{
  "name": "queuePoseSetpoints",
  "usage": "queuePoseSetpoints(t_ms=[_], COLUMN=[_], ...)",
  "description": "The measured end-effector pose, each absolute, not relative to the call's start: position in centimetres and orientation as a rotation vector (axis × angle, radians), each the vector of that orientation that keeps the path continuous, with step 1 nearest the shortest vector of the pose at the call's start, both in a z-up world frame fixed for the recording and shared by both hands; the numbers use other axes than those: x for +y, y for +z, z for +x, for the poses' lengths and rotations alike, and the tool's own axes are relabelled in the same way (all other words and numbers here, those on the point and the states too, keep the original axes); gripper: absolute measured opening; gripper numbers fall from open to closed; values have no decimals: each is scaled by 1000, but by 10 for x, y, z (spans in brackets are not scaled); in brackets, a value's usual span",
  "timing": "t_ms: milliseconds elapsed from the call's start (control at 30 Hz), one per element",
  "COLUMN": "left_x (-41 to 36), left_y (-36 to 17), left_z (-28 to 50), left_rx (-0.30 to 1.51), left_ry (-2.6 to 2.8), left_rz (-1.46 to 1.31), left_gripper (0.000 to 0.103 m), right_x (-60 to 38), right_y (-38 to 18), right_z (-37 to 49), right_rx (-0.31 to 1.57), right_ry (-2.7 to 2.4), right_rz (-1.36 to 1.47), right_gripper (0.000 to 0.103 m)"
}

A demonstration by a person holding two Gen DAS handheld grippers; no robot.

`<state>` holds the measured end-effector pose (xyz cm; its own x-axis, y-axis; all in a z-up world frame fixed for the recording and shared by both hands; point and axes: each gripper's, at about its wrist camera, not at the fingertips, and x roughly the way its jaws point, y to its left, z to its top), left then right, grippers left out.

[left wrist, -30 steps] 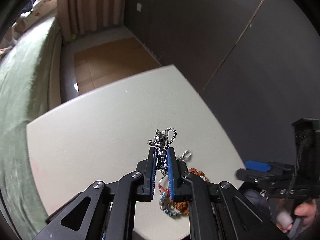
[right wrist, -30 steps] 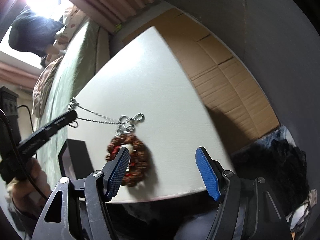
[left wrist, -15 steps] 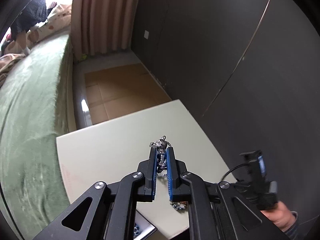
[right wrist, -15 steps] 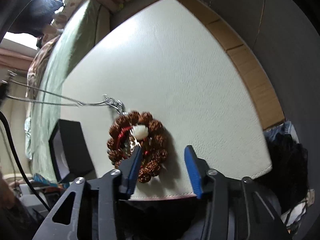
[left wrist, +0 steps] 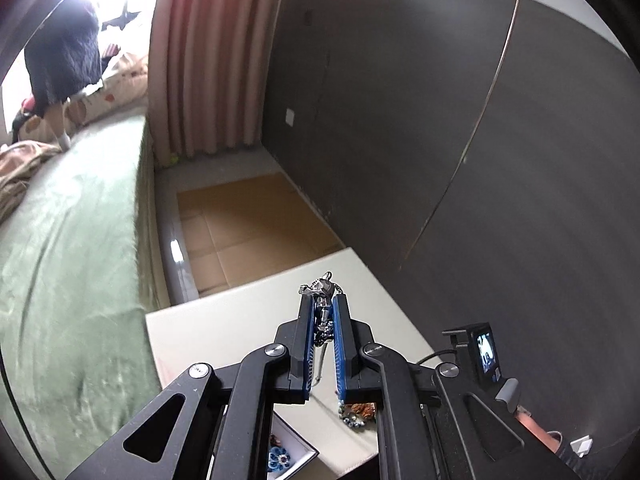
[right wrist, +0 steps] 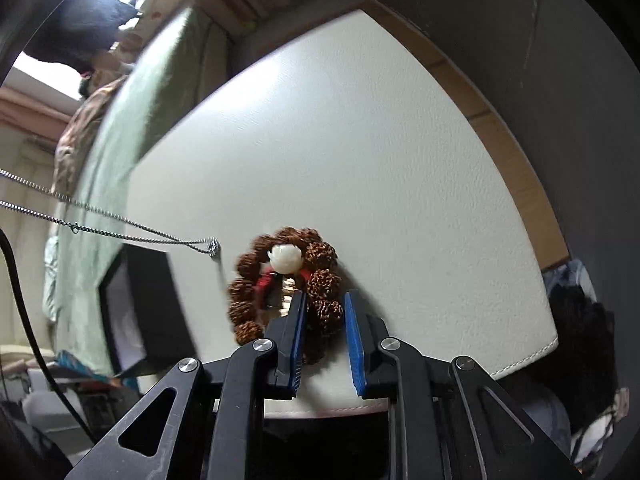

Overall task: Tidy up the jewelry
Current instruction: 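Carry the silver chain to the box with the left gripper while the right gripper grasps the brown seed bracelet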

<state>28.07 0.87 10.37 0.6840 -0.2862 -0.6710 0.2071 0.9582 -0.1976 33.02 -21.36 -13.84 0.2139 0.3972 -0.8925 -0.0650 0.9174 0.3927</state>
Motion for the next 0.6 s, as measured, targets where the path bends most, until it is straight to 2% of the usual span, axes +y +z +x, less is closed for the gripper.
queuePoseSetpoints(t_ms=[367,600], left_x=[22,27], left_y=[161,181], left_z=[249,227], left_rx=[662,622], left_ry=[-232,-199], left_rz=[-58,-27], left_gripper=[9,9], right_x=[-197,-187], right_y=[-79,-60], right_z=[324,323], right_rx=[1182,1127], right_ry=[468,512], right_rz=[306,299], right_gripper=[20,20])
